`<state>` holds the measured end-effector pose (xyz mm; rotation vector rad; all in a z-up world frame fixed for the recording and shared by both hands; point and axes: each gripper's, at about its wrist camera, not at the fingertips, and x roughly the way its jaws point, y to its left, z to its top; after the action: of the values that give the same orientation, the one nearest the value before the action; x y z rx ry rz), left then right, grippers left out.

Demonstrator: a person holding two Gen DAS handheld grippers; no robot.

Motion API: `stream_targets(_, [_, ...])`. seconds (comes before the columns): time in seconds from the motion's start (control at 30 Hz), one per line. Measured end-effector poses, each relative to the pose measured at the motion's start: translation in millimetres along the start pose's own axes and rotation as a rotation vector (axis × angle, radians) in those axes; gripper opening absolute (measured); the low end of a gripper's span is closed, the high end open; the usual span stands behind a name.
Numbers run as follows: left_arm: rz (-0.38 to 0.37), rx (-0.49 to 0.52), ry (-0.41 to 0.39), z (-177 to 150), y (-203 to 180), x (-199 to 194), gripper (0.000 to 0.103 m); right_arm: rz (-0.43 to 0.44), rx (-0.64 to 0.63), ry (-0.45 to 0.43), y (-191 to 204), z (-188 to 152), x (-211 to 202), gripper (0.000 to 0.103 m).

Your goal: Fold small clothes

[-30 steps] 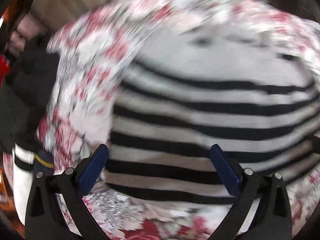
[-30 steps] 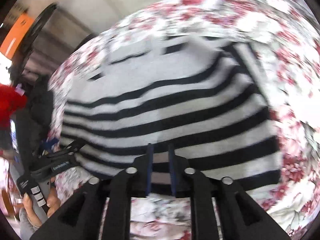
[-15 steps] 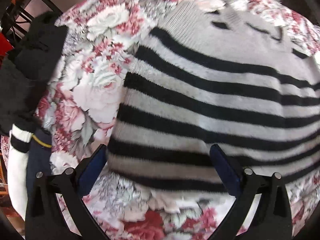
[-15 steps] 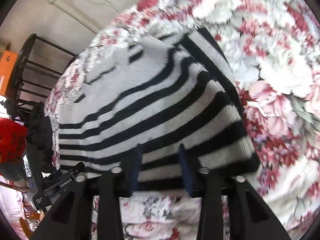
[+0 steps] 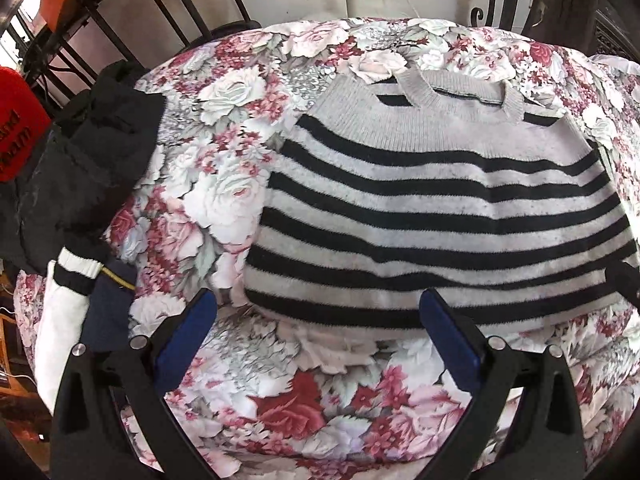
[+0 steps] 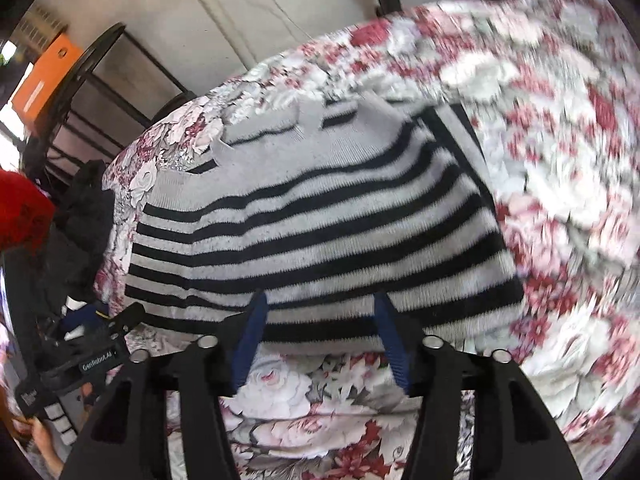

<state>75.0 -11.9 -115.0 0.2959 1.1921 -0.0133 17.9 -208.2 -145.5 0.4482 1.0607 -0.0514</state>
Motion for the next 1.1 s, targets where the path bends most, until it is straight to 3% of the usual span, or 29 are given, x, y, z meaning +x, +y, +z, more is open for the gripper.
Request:
stream_targets(0.27, [0.009, 0.033, 0.027, 13.3, -20.8, 24.9, 0.099, -0.110, -0.150, 0.023, 21.9, -0.5, 24.3, 0.077])
stream_targets(0.33, [0.012, 0.036, 0.061, 14.0, -25.3, 38.0, 0.099, -0.143, -0.169, 0.029, 22.2, -0.8, 30.8, 0.085])
stream_targets(0.47, [0.022, 0.048, 0.232, 1.3, -37.8, 86.5, 0.099, -0.234, -0.156, 0.120, 11.3, -4.4, 64.0, 0.098])
stream_targets(0.6, [0.054, 0.074, 0.216, 2.1, -44.0, 81.6, 0.099, -0.349, -0.309, 0.109, 29.9, -12.9, 81.2, 0.099])
stream_targets(0.7, [0.034, 0.037, 0.162, 9.7, -36.3, 64.9, 0.099, -0.352, -0.373, 0.007, 45.2, -8.2, 62.7, 0.099])
stream_targets(0.8, [0.033, -0.009, 0.089, 31.5, -22.6, 49.0, 0.099, -0.330, -0.376, -0.127, 50.7, 5.6, 37.3, 0.099])
stream_targets(0.87, [0.062, -0.034, 0.081, 46.8, -10.3, 55.2, 0.099, -0.340, -0.379, -0.139, 46.0, 18.7, 37.8, 0.099])
stream_targets(0.97, [0.085, -0.023, 0.208, 48.1, -2.8, 93.1, 0.099, -0.408, -0.299, -0.015, 19.6, 24.8, 66.2, 0.099])
stream_targets(1.0, [0.045, -0.050, 0.254, 40.6, 0.7, 108.6, 0.099, -0.409, -0.235, 0.092, 2.5, 23.0, 84.5, 0.100])
stream_targets(1.03, [0.016, -0.103, 0.252, 37.0, 6.4, 111.6, 0.099, -0.361, -0.165, 0.128, -12.0, 23.2, 92.2, 0.100])
stream_targets(1.1, [-0.030, -0.182, 0.276, 37.4, 15.8, 109.9, 0.099, -0.297, -0.098, 0.052, -23.7, 22.8, 84.9, 0.100])
